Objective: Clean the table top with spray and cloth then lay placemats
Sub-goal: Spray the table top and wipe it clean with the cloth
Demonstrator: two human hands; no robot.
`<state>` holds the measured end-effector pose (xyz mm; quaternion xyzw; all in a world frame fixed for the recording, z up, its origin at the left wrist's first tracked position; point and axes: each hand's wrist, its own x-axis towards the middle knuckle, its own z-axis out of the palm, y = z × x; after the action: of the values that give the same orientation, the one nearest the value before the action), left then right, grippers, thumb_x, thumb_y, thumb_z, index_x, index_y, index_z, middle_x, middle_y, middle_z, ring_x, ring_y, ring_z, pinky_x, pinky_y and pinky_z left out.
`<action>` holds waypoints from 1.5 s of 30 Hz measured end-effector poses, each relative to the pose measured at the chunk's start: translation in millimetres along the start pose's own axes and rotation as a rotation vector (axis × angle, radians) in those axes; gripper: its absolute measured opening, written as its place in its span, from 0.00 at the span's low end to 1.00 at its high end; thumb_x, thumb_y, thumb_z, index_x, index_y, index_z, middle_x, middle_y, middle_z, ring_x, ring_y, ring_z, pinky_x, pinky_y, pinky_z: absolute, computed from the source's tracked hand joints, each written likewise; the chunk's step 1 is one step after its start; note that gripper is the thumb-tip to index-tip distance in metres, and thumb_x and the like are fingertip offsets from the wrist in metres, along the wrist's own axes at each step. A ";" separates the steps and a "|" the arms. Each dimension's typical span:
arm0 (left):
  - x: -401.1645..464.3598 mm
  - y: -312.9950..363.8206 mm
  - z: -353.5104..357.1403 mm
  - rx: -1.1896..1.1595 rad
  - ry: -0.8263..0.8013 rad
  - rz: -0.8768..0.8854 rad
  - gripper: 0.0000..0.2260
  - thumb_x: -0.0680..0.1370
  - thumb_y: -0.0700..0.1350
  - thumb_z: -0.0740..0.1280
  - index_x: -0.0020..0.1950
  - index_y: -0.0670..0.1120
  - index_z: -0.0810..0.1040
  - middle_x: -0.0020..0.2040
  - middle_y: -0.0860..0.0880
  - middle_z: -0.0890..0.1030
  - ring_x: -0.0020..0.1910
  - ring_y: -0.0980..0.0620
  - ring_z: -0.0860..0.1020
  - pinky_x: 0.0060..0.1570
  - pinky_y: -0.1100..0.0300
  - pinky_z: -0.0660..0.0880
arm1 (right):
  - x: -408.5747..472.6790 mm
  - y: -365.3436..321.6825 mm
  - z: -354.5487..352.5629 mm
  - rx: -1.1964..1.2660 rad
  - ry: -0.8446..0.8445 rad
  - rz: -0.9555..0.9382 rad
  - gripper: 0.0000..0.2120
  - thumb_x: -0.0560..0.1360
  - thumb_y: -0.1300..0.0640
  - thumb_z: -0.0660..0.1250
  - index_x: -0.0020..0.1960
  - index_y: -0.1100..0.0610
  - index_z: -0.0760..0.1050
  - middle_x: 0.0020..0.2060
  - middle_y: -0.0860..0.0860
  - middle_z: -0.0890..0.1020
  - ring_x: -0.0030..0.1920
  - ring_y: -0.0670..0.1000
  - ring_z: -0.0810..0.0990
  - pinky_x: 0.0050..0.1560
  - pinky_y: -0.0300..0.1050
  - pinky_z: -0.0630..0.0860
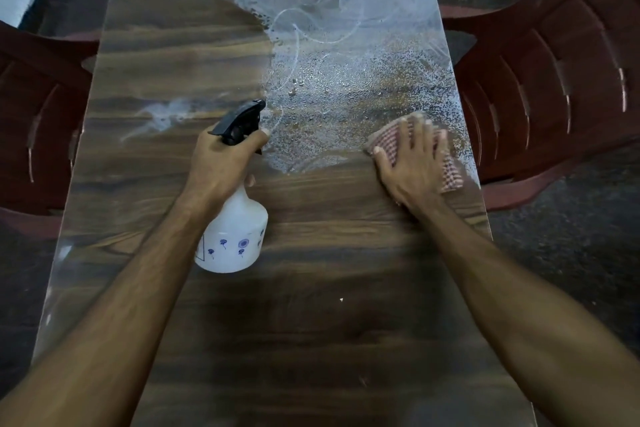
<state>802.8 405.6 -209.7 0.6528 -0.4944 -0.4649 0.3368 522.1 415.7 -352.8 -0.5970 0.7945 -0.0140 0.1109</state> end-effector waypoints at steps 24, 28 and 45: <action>4.6 -0.3 20.5 -0.048 -0.083 0.039 0.07 0.77 0.46 0.71 0.54 0.52 0.79 0.42 0.46 0.83 0.19 0.51 0.71 0.28 0.57 0.71 | -17.2 -18.5 5.3 0.000 -0.075 -0.306 0.37 0.79 0.32 0.45 0.82 0.50 0.44 0.81 0.54 0.46 0.80 0.54 0.44 0.79 0.55 0.41; 9.4 2.3 11.3 -0.079 -0.073 0.020 0.04 0.77 0.46 0.71 0.50 0.54 0.80 0.38 0.52 0.82 0.21 0.49 0.70 0.31 0.54 0.71 | -50.9 9.9 6.7 -0.039 -0.083 -0.341 0.36 0.79 0.31 0.44 0.81 0.47 0.47 0.81 0.52 0.48 0.80 0.52 0.46 0.79 0.54 0.43; 45.4 -8.3 -33.8 -0.065 -0.067 -0.024 0.07 0.78 0.48 0.70 0.55 0.51 0.79 0.40 0.53 0.82 0.23 0.49 0.71 0.28 0.59 0.73 | -27.2 -135.9 24.7 -0.087 -0.105 -0.548 0.38 0.79 0.31 0.44 0.82 0.50 0.46 0.81 0.56 0.46 0.80 0.55 0.44 0.78 0.57 0.39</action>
<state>841.0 363.8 -218.1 0.6313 -0.4823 -0.5063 0.3355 662.4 405.3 -351.5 -0.7937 0.5964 0.0217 0.1181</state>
